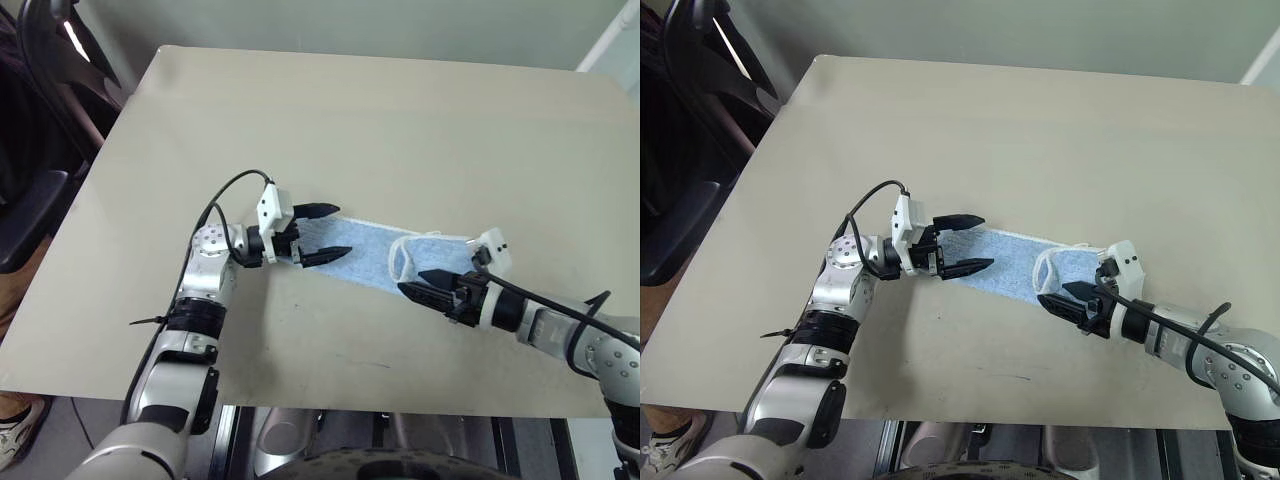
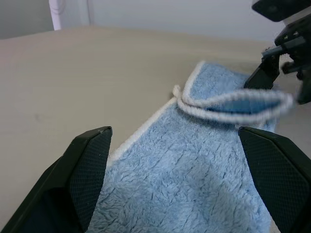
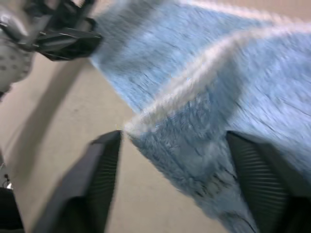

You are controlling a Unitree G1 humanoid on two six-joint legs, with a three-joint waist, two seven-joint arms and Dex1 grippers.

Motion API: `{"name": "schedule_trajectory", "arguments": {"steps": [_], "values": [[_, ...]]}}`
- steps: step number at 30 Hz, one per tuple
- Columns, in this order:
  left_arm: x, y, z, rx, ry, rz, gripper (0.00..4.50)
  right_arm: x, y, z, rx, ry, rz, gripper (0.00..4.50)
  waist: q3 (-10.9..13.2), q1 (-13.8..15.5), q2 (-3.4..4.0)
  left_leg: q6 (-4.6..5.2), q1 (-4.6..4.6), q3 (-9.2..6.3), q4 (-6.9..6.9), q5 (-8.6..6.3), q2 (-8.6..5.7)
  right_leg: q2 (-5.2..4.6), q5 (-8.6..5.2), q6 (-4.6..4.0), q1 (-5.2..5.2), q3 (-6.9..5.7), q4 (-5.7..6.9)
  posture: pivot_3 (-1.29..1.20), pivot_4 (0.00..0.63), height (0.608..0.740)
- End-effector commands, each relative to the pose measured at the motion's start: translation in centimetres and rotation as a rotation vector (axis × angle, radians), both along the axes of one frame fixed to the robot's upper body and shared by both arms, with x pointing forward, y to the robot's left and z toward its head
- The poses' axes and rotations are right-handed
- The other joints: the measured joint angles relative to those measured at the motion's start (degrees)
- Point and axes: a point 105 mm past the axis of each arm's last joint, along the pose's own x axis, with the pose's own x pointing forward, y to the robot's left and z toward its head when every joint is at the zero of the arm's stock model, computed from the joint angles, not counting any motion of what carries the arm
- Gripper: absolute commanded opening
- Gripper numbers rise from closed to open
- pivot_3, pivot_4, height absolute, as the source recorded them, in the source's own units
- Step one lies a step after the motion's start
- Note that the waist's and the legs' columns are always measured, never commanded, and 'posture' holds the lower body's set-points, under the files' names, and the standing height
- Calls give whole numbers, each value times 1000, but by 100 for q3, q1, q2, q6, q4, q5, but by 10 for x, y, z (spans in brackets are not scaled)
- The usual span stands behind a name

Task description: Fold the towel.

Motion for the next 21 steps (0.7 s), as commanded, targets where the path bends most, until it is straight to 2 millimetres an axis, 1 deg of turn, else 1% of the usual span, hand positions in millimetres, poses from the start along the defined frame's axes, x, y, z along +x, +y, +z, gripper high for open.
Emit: {"name": "schedule_trajectory", "arguments": {"steps": [1, 3, 5, 6, 8, 9, 12, 13, 14, 16, 17, 19, 20, 21], "values": [[8, 1, 26, -132, 12, 33, 4500, -5, 4, 30, 46, -112, 33, 4459, 0, 3, 0, -3, 0, 0, 0, -1, 0, 0, 1, 0, 1, -1, 0, 0, 150, 733], [8, -2, 38, -185, 21, 25, 4500, -6, 0, 47, 83, -178, 23, 4459, 0, -5, 0, -10, 2, 0, 0, -3, 0, 0, 3, -2, 2, -1, -1, 0, 150, 733], [4, -9, 50, -210, 10, -13, 4500, -9, -8, 65, 116, -262, 6, 4459, 0, 6, 0, -15, 1, 0, -1, -2, 0, 1, 3, -3, 0, 0, 0, 0, 150, 733], [3, -12, 54, -218, 8, -25, 4500, -9, -11, 68, 128, -273, -5, 4459, 0, 13, -1, -15, -1, -1, -1, -2, 0, 0, 2, -3, 0, -2, -1, 0, 150, 733], [2, -19, 61, -237, 13, -41, 4138, -3, -23, 68, 124, -310, -82, 4093, 0, 21, -2, -15, 0, -1, -1, -2, 0, 0, 1, -5, 3, -2, -2, 0, 150, 733], [-3, -28, 63, -230, -3, -80, 3944, -3, -27, 67, 127, -332, -104, 3888, 0, 27, -2, -15, 0, -1, -1, -2, 0, 0, 1, -5, 4, -2, -3, 0, 150, 733], [-17, -50, 66, -213, -34, -183, 2868, 6, -41, 64, 127, -400, -210, 2869, 0, 24, -1, -14, 6, -1, -1, -1, 0, -2, 2, -4, 8, -1, -3, 0, 150, 733], [-18, -53, 66, -214, -32, -194, 2488, 8, -43, 63, 129, -414, -227, 2448, 1, 17, -1, -9, 9, 0, -1, 0, 0, -3, 3, -2, 10, 0, -3, 0, 150, 733], [-19, -57, 66, -210, -31, -209, 2138, 9, -44, 62, 132, -434, -240, 2157, 1, 9, -1, -4, 9, 1, 0, 3, 0, -3, 5, -1, 9, 1, -2, 0, 150, 733], [-22, -66, 64, -208, -26, -237, 1372, 11, -45, 57, 124, -448, -260, 1384, 1, 0, -1, -4, 11, -1, -1, 4, 1, -2, 8, -3, 10, 0, -1, 0, 150, 733], [-27, -76, 61, -189, -28, -279, 1042, 12, -44, 50, 113, -435, -261, 1053, 1, -4, -1, -4, 12, -1, -1, 4, 1, -2, 9, -4, 9, 0, 1, 0, 150, 733], [-33, -86, 56, -163, -30, -328, 334, 12, -42, 39, 100, -417, -259, 359, 1, -6, -1, -8, 14, -3, -2, 6, 1, -2, 12, -4, 12, -2, 0, 0, 150, 733], [-35, -93, 50, -142, -27, -346, 11, 13, -42, 31, 86, -404, -260, 23, 1, -6, -1, -9, 14, -2, -2, 6, 1, -2, 14, -3, 14, -1, 0, 0, 150, 733], [-37, -98, 44, -116, -24, -364, 11, 15, -41, 23, 74, -393, -259, 23, 1, -7, -1, -10, 14, -2, -2, 6, 1, -3, 16, -1, 14, -1, -1, 0, 150, 733]]}}
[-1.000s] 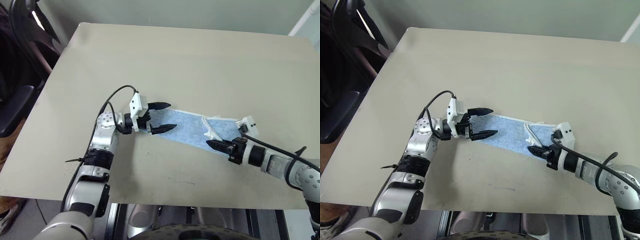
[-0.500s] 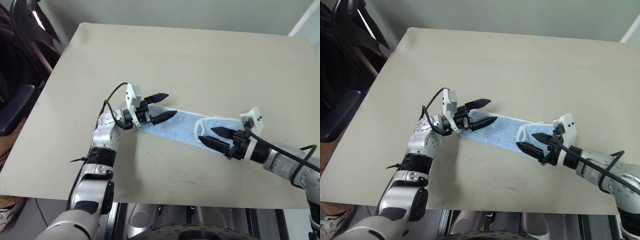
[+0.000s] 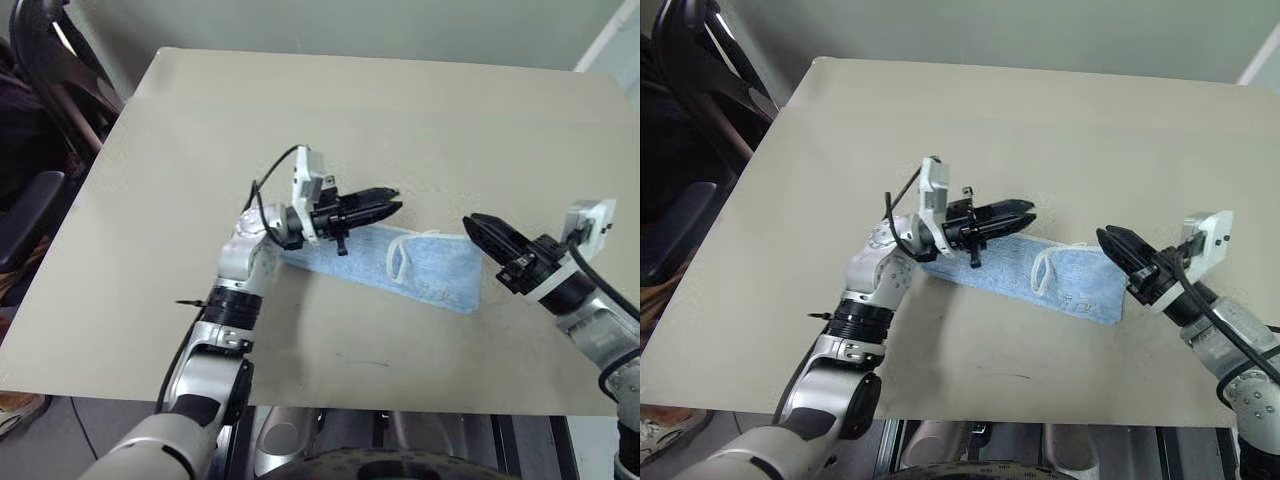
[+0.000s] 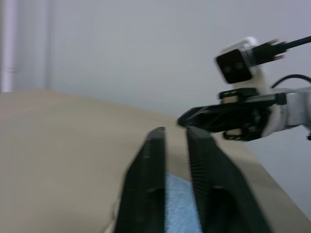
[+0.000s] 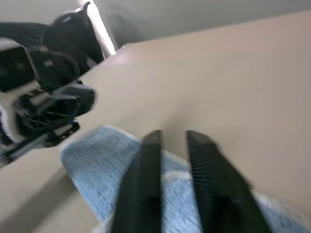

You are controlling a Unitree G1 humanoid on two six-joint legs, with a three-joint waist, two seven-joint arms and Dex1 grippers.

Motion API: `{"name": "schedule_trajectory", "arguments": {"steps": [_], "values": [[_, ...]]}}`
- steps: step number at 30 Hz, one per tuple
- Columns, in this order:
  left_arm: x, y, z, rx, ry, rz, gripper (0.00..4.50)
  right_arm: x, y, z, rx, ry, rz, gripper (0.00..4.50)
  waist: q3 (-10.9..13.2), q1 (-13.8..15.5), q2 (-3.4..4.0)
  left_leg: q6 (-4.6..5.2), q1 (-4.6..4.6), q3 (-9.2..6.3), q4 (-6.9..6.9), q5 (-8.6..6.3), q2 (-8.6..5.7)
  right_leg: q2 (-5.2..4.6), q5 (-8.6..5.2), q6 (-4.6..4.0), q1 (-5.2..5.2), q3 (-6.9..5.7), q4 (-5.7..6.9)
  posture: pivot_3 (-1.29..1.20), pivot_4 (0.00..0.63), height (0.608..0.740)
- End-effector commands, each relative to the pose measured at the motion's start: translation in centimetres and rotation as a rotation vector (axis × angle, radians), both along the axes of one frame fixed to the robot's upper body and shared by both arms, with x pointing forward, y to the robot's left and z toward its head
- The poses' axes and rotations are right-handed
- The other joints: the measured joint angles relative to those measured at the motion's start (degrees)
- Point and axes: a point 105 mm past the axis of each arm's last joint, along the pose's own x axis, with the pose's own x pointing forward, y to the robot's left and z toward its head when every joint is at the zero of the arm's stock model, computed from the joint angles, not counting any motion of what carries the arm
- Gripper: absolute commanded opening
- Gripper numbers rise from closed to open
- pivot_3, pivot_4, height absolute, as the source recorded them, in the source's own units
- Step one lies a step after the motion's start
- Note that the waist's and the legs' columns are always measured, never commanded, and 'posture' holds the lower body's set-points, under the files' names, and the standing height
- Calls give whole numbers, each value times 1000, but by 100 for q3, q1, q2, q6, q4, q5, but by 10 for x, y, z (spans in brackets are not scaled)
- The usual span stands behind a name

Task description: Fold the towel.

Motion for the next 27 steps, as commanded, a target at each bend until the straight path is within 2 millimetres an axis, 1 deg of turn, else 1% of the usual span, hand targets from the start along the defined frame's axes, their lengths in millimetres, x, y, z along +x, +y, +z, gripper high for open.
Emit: {"name": "schedule_trajectory", "arguments": {"steps": [1, 2, 4, 7, 11, 14, 19, 23, 27], "values": [[-9, -18, -7, 63, -55, -73, 11, 3, 5, -14, -39, -7, 14, 23, 0, -1, 0, -3, 1, 1, 0, 0, 0, 0, 5, 1, 3, 0, -2, 0, 150, 733], [-13, -23, -15, 96, -71, -98, 11, 7, 6, -21, -31, 4, 10, 23, 0, -2, 1, -6, 1, 1, 1, 0, 0, 0, 10, 2, 4, 2, -5, 0, 150, 733], [-17, -28, -24, 133, -90, -123, 11, 15, 9, -29, -18, 10, 1, 23, 2, -5, 2, -9, 3, 0, 1, 1, 0, 0, 15, 1, 6, 3, -6, 0, 150, 733], [-18, -35, -34, 169, -99, -130, 11, 27, 11, -38, -44, 9, -7, 23, 2, -12, 4, -26, 2, 1, 0, -12, -1, 0, 26, -8, 4, 5, -6, 0, 150, 733], [-17, -36, -51, 237, -100, -128, 11, 35, 8, -50, -93, 17, -33, 23, 2, -12, 4, -24, 5, 0, 0, -12, 0, 0, 29, -15, 7, 4, -4, 0, 150, 733], [-17, -35, -62, 283, -101, -121, 11, 37, 4, -56, -124, 25, -54, 23, 2, -8, 4, -47, 4, 0, 0, 2, 0, 0, 29, -15, 7, 3, -6, 0, 150, 733], [-18, -27, -88, 429, -142, -120, 11, 34, 12, -68, -142, 40, -28, 23, 2, -10, 4, -51, 2, 0, -1, 2, 0, 0, 25, -18, 6, 3, -8, 0, 150, 733], [-17, -24, -95, 472, -137, -116, 11, 35, 23, -78, -181, 45, -2, 23, 2, -12, 4, -56, 2, -1, -2, -2, 0, 1, 22, -24, 4, 3, -8, 0, 150, 733], [-14, -22, -99, 503, -139, -104, 11, 39, 31, -81, -188, 42, 3, 23, 1, -16, 4, -55, 6, -1, -2, -2, 0, 1, 13, -48, 7, 4, -7, 0, 150, 733]]}}
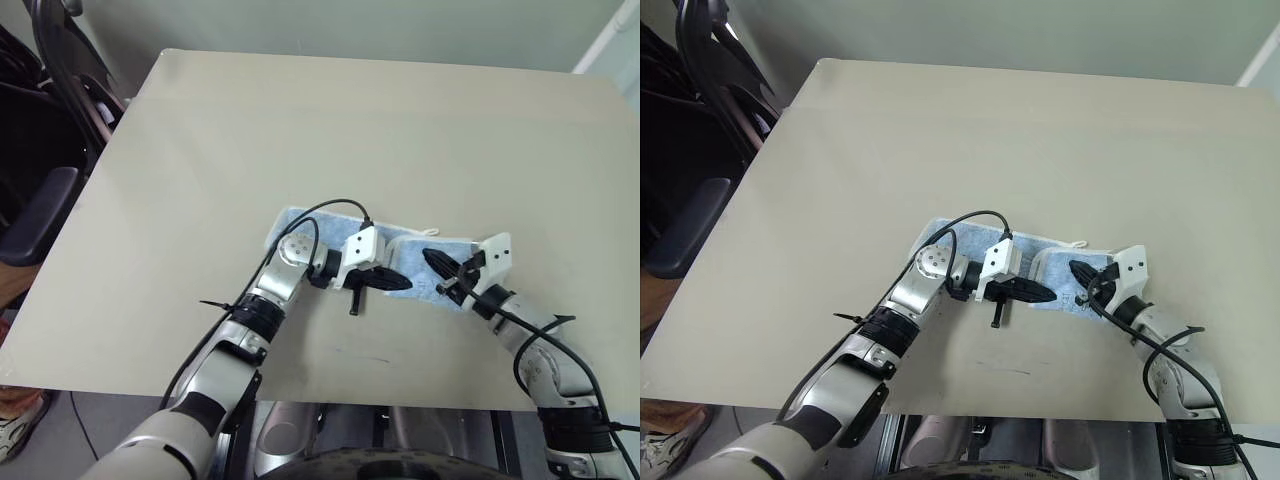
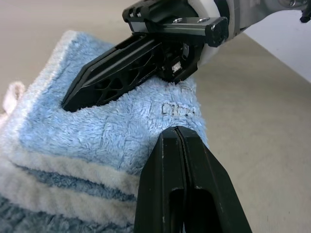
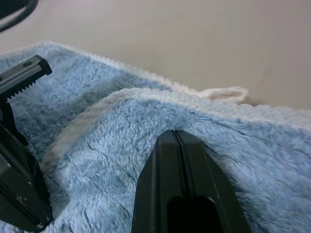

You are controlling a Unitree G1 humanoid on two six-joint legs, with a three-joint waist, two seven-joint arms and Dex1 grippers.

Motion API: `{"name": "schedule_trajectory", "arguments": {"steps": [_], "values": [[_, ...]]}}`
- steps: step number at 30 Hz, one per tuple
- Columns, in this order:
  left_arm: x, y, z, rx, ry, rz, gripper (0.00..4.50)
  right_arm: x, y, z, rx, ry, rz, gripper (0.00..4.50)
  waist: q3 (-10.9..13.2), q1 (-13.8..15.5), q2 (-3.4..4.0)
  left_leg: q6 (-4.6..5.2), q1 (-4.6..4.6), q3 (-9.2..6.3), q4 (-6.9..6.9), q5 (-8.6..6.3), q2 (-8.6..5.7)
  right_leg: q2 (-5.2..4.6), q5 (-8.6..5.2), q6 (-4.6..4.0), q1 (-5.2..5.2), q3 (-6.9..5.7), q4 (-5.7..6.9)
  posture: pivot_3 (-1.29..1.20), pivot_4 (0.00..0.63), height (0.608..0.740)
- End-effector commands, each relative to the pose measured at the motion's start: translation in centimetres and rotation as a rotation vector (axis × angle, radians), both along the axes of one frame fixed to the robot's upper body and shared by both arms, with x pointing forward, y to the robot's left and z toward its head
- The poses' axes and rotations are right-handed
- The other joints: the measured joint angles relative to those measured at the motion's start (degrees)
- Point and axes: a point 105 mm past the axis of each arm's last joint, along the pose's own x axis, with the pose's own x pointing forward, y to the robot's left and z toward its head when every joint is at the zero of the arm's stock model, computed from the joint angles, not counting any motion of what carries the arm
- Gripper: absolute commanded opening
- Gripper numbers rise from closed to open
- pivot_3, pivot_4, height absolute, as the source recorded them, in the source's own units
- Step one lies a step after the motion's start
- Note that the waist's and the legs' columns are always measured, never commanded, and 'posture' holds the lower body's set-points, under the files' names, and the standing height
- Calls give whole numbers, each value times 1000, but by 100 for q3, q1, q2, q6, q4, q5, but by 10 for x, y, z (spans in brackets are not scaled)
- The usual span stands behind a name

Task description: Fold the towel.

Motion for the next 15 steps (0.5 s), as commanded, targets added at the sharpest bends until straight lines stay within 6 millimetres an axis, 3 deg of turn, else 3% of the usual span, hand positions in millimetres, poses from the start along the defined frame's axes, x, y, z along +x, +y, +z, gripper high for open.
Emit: {"name": "schedule_trajectory", "arguments": {"steps": [1, 3, 8, 13, 15], "values": [[3, -1, -1, 16, -23, 8, 11, 0, 13, -3, -8, -1, 48, 23, 0, -7, 1, 2, 2, 0, 0, -1, 0, 0, 0, -1, 1, 0, 1, 0, 150, 733], [3, 0, -1, 14, -26, 11, 11, -2, 18, -1, 0, -5, 73, 23, -1, -8, 1, 7, 12, 0, -1, -6, 0, 0, -2, -3, 9, 1, 2, 0, 150, 733], [6, 2, 5, -17, -30, 28, 11, 4, 8, 5, -15, -29, 31, 23, 0, -11, 1, 30, 23, -1, -3, -23, 0, 1, -6, -11, 17, 2, 3, 0, 150, 733], [14, 11, 32, -105, 33, 64, 11, 0, 5, 17, -11, -54, 34, 23, 0, -11, 1, 24, 21, -1, -4, -21, 0, 1, -8, -14, 15, 2, 4, 0, 150, 733], [9, 19, 44, -125, 69, 32, 372, -1, 6, 20, 1, -55, 46, 0, 0, -12, 1, -1, 20, -1, -9, -7, 0, 2, -9, -16, 13, 1, 4, 0, 150, 733]]}}
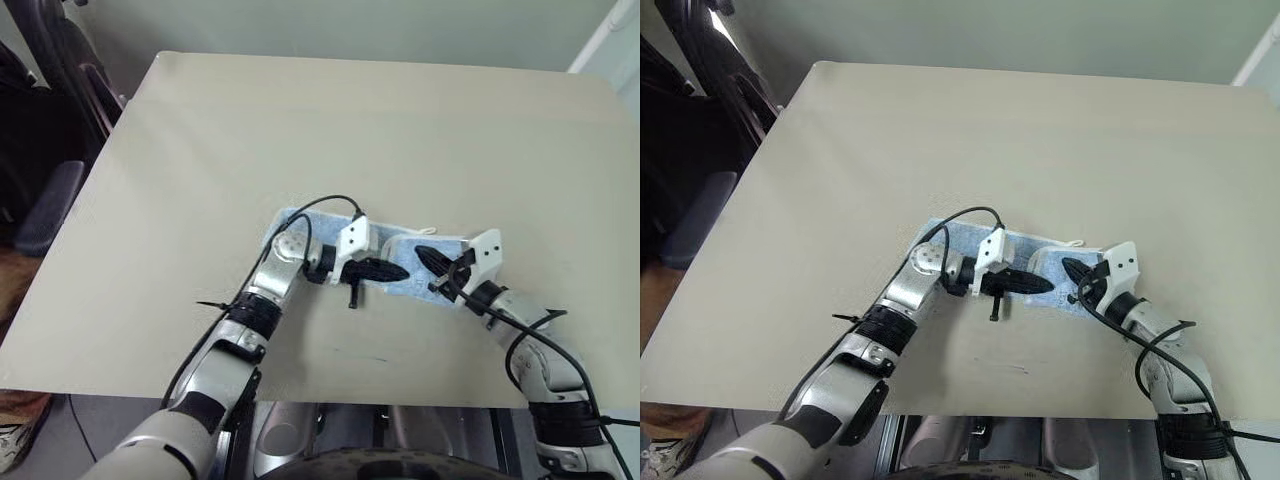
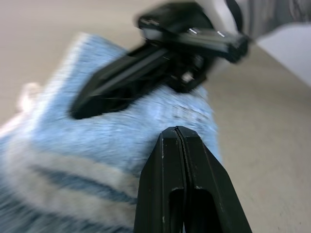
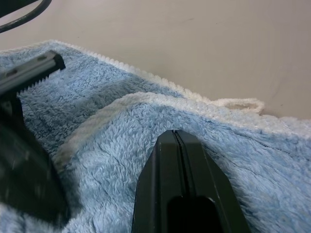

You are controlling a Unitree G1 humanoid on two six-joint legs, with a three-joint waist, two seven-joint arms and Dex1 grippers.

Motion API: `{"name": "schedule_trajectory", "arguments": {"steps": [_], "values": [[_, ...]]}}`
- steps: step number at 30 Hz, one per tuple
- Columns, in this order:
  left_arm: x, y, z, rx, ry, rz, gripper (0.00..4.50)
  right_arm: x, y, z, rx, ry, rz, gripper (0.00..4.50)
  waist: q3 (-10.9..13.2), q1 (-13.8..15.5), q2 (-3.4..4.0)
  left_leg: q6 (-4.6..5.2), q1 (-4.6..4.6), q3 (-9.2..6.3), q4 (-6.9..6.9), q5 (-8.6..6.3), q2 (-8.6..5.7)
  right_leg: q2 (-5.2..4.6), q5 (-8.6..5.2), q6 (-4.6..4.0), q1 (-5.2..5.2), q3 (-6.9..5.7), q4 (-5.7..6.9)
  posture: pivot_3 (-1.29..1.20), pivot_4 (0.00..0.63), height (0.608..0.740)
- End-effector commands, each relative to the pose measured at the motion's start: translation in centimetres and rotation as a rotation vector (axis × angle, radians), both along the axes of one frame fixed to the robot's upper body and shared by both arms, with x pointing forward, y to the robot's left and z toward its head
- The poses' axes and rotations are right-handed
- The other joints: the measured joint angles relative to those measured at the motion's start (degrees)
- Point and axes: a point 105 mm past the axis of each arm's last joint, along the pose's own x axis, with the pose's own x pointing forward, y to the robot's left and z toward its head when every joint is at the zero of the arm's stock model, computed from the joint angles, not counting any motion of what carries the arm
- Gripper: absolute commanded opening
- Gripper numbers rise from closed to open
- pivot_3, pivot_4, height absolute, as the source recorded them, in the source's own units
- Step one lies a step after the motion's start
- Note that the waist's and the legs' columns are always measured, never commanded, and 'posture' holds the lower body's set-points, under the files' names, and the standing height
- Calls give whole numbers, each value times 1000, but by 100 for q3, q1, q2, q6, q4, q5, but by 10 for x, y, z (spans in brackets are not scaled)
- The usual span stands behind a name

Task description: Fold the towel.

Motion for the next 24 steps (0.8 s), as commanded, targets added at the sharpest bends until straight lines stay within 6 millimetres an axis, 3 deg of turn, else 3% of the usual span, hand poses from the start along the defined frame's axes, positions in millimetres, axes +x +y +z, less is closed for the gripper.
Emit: {"name": "schedule_trajectory", "arguments": {"steps": [1, 3, 6, 9, 12, 13, 18, 24], "values": [[-4, 9, 38, -87, 14, -46, 558, -3, 2, 18, 21, -46, 28, 0, 0, 1, 0, -8, 0, 0, -3, 4, 0, 0, -1, -1, -2, 0, 0, 0, 150, 733], [0, 20, 62, -154, 56, -7, 1219, -4, 5, 28, 44, -57, 50, 0, 1, 0, 0, -13, -3, -1, -8, 6, 0, 1, -3, -4, -6, -1, -1, 0, 150, 733], [3, 41, 88, -209, 82, 48, 2255, -4, 9, 44, 69, -84, 79, 575, 1, -2, -1, -17, -7, 0, -10, 8, 0, 1, -3, -4, -9, -1, -3, 0, 150, 733], [8, 73, 95, -191, 103, 127, 3269, -10, 17, 62, 87, -113, 157, 1542, 1, -18, -1, -21, -3, 0, -14, 10, 0, 2, -4, -6, -9, 0, -2, 0, 150, 733], [14, 101, 93, -163, 126, 232, 4335, -16, 23, 67, 47, -118, 227, 2553, 1, -20, -1, -28, 3, -2, -28, 14, 1, 4, -10, -14, -8, -1, -2, 0, 150, 733], [19, 112, 88, -131, 115, 292, 4500, -18, 26, 68, 30, -117, 255, 2885, 1, -19, -1, -29, 3, -3, -32, 15, 1, 3, -11, -15, -9, -2, -3, 0, 150, 733], [19, 152, 75, -44, 104, 428, 4500, -25, 32, 72, -30, -111, 367, 4483, 2, -13, -3, -31, 0, -4, -39, 15, 1, 3, -17, -19, -16, -2, -5, 0, 150, 733], [24, 192, 56, 44, 176, 677, 4500, -17, 32, 71, -69, -114, 375, 4483, 2, -19, -6, -46, -1, -5, -79, 28, 1, 1, -24, -31, -32, -2, -6, 0, 150, 733]]}}
